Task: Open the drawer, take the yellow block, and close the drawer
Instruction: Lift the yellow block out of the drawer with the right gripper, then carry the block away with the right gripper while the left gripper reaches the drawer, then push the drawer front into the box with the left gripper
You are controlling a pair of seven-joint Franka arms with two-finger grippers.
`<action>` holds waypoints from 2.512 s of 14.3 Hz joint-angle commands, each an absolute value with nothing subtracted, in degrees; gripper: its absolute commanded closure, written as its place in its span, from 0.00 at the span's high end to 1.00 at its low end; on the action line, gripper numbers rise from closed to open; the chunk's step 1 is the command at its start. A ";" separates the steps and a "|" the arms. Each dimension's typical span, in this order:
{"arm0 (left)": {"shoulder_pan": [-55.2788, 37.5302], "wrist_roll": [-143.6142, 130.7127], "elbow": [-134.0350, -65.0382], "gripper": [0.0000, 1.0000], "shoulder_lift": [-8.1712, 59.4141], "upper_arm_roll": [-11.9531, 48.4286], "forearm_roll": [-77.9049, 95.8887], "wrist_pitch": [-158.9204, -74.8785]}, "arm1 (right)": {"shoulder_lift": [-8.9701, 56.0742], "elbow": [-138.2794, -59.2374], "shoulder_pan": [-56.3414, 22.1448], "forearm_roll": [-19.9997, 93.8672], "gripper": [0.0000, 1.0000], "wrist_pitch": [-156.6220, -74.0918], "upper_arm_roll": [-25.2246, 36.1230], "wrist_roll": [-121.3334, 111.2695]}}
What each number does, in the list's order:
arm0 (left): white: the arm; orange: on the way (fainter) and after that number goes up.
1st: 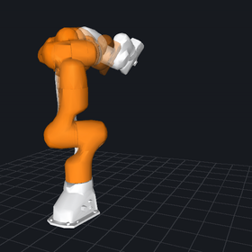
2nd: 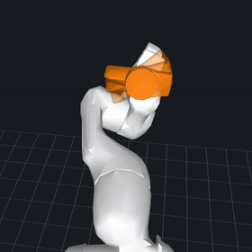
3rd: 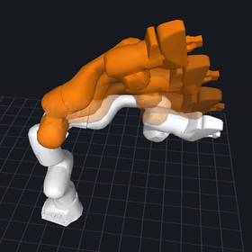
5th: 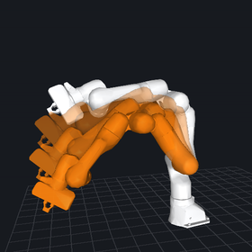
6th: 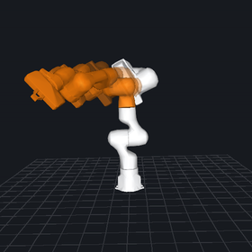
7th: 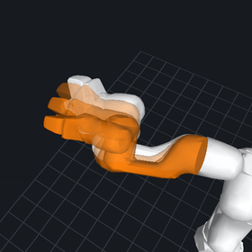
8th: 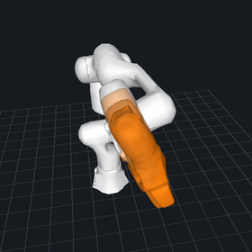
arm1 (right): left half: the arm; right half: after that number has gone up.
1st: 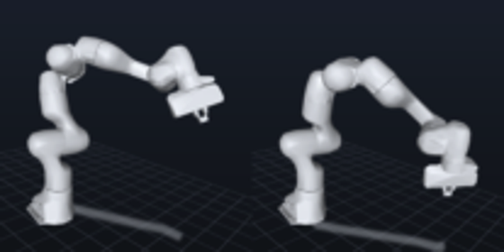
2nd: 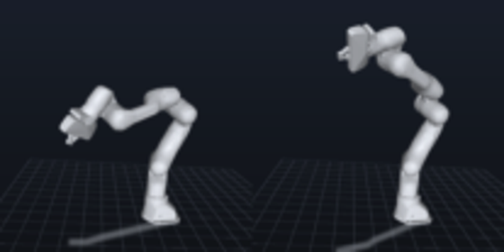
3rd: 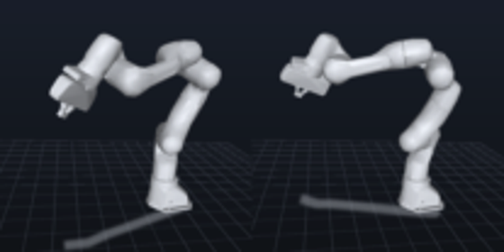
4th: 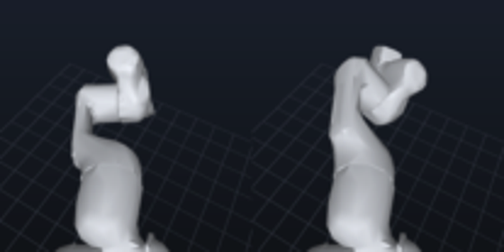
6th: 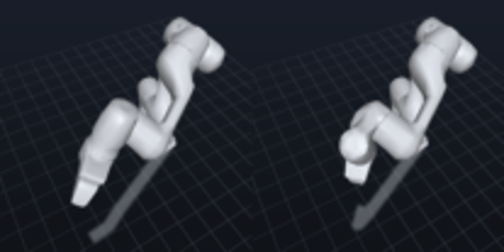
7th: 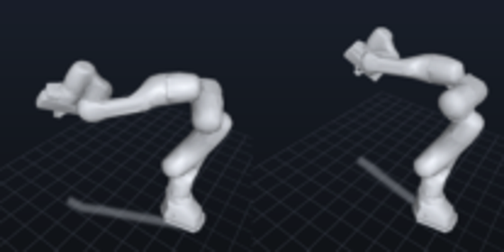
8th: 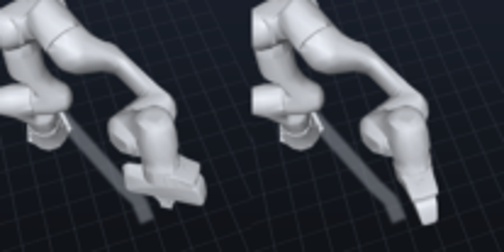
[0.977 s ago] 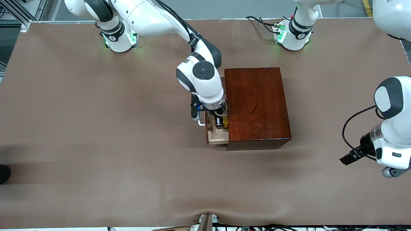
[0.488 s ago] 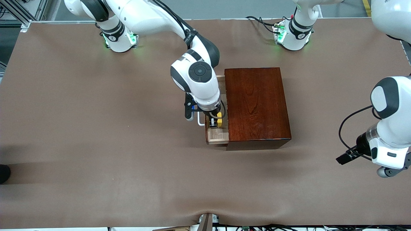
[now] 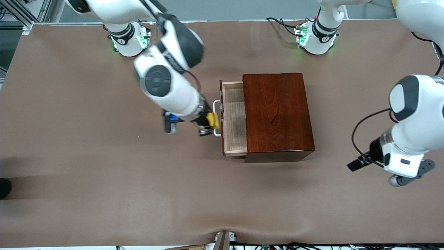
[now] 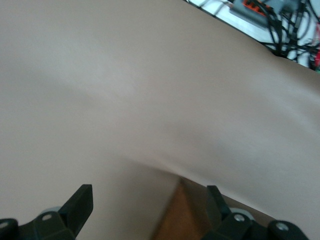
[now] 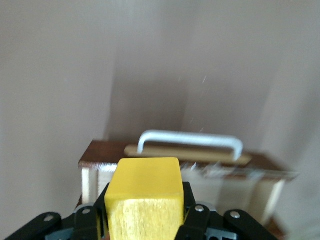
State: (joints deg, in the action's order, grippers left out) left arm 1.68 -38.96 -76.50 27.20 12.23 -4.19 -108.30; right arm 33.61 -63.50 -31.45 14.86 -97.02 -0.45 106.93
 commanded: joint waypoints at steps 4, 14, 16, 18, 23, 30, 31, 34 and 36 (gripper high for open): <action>-6.65 -59.99 -76.73 1.00 26.36 18.72 -4.30 -105.29 | 25.76 -67.85 -14.53 7.86 0.31 -83.24 -0.88 60.38; -29.78 -92.60 -75.50 1.00 33.30 18.19 -4.75 -109.67 | 30.84 -69.35 6.41 1.58 0.33 -97.36 -0.88 6.44; -31.29 -102.17 -74.63 1.00 35.32 18.11 -4.83 -114.93 | 32.86 -69.35 8.08 1.67 0.33 -100.01 -0.88 2.74; -32.25 -109.65 -74.18 1.00 36.73 18.11 -4.83 -118.81 | 33.14 -71.35 9.75 1.50 0.33 -101.07 -0.79 -0.60; -37.25 -135.05 -74.18 1.00 40.69 14.69 -4.92 -122.70 | 30.07 -83.02 18.52 -1.58 0.32 -106.96 -0.79 -18.33; -37.88 -141.42 -74.97 1.00 40.08 12.57 -6.94 -115.49 | 19.34 -114.15 31.88 -1.93 0.32 -129.18 -0.79 -36.36; -37.71 -141.68 -74.97 1.00 39.99 12.05 -7.38 -114.62 | 19.42 -116.00 33.56 -1.93 0.31 -130.85 -0.79 -39.17; -37.88 -143.26 -75.06 1.00 39.20 10.55 -8.34 -113.12 | 20.21 -120.49 37.61 -2.02 0.26 -137.00 -0.70 -43.68; -38.06 -145.62 -76.02 1.00 39.20 10.55 -10.89 -112.59 | 22.49 -120.85 37.79 -2.02 0.26 -138.60 -0.70 -42.98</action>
State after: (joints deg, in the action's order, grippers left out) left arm -37.97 -142.45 -75.07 40.50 11.90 -6.69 -115.25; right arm 22.41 -119.31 36.69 -0.54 -137.15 0.67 -43.34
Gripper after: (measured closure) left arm 0.000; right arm 0.441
